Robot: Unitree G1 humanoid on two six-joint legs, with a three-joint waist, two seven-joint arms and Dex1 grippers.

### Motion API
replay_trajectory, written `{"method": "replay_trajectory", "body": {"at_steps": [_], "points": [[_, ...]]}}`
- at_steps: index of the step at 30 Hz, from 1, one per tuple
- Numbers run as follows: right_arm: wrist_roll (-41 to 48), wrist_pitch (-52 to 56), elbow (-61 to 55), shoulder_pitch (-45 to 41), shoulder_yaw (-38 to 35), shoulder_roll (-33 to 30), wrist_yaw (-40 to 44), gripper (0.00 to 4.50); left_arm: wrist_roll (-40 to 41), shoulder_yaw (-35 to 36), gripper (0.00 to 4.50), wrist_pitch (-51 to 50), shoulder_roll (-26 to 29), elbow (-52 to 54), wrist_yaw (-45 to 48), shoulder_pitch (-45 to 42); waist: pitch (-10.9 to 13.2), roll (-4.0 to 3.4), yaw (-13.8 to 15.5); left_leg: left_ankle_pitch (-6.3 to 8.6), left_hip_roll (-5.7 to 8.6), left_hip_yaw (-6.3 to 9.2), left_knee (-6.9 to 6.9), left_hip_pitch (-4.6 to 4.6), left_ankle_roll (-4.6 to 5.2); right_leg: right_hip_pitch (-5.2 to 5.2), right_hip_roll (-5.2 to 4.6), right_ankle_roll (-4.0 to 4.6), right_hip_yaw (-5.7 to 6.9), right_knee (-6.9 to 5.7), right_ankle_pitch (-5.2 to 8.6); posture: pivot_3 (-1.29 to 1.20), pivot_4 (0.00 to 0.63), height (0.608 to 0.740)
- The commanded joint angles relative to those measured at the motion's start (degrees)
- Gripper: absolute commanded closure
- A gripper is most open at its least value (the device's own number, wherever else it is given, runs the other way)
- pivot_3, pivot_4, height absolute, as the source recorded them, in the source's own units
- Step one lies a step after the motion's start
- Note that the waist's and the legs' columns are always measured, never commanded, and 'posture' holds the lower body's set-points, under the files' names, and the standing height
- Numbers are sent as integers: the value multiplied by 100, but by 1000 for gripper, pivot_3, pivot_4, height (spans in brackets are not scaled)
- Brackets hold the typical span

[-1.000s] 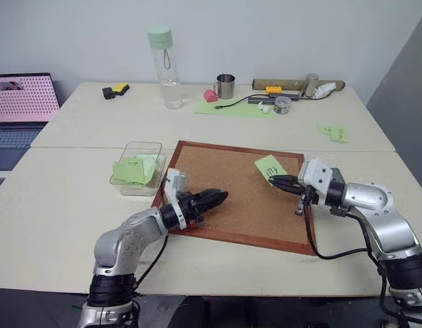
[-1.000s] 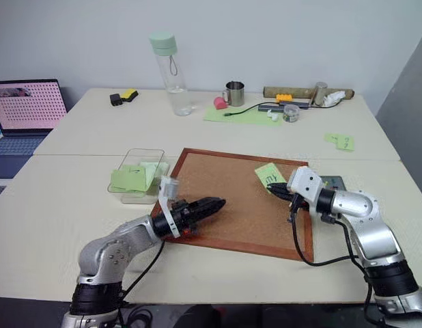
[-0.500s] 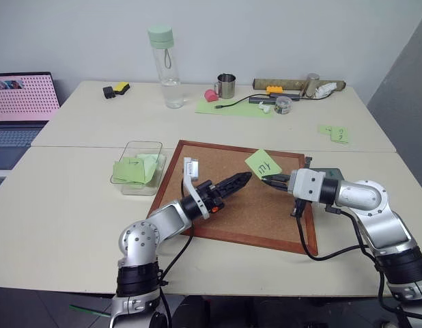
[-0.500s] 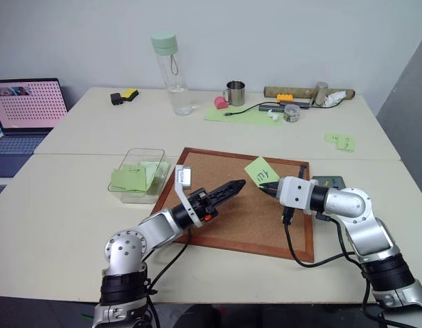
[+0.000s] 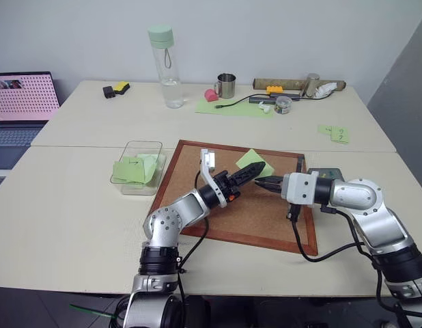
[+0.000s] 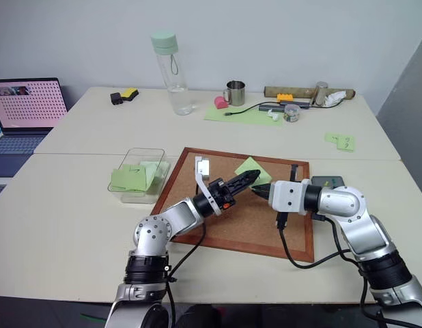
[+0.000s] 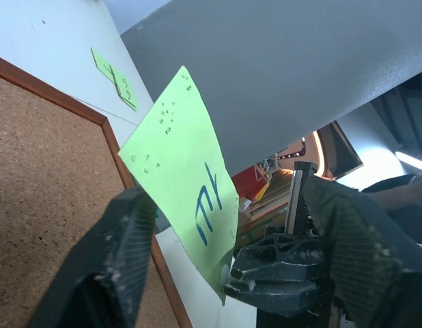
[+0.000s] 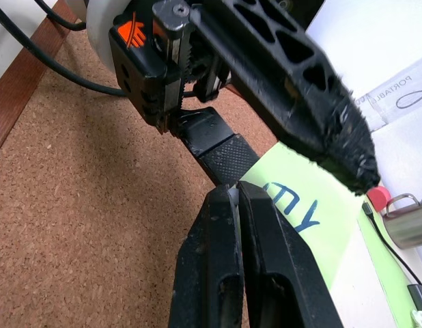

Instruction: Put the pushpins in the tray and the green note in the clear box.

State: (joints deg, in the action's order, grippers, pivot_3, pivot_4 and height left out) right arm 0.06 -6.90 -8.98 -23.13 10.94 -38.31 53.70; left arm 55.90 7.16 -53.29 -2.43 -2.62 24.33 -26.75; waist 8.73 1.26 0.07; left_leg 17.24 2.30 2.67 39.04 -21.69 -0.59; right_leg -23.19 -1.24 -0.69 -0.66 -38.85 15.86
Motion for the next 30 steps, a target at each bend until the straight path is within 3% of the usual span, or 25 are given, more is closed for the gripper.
{"method": "replay_trajectory", "body": {"at_steps": [1, 6, 15, 23, 30], "points": [[44, 6, -262, -86, -43, 1, -8, 4500, 85, 34, 1793, 22, 8, 161, 84, 25, 0, 0, 0, 0, 0, 0, 0, 0, 0, 0, 0, 0, 0, 0, 0, 0, 150, 740], [65, 16, -241, -108, -69, 14, -13, 4500, 55, 44, 2569, 70, 45, 172, 101, 55, 0, 0, 0, 0, 0, 0, 0, 0, 0, 0, 0, 0, 0, 0, 0, 0, 150, 740], [105, -18, -234, -160, -103, 46, -29, 4500, -257, -145, 4476, 306, 31, 134, 95, 152, 0, 0, 0, 0, 0, 0, 0, 0, 0, 0, 0, 0, 0, 0, 0, 0, 150, 740], [448, 267, -471, -126, -334, 105, -114, 4500, -729, -261, 4476, 638, 19, -61, 29, 181, 0, 0, 1, 0, 0, 0, 0, 0, 0, 0, 0, 0, 0, 0, 0, 0, 150, 740], [1055, 1166, -883, 117, -1017, -28, -327, 4500, -955, -243, 4476, 834, -45, -261, 21, 138, 0, 0, 10, 0, 0, 1, -1, -1, 0, 0, 0, 0, 0, 1, 0, 0, 150, 740]]}}
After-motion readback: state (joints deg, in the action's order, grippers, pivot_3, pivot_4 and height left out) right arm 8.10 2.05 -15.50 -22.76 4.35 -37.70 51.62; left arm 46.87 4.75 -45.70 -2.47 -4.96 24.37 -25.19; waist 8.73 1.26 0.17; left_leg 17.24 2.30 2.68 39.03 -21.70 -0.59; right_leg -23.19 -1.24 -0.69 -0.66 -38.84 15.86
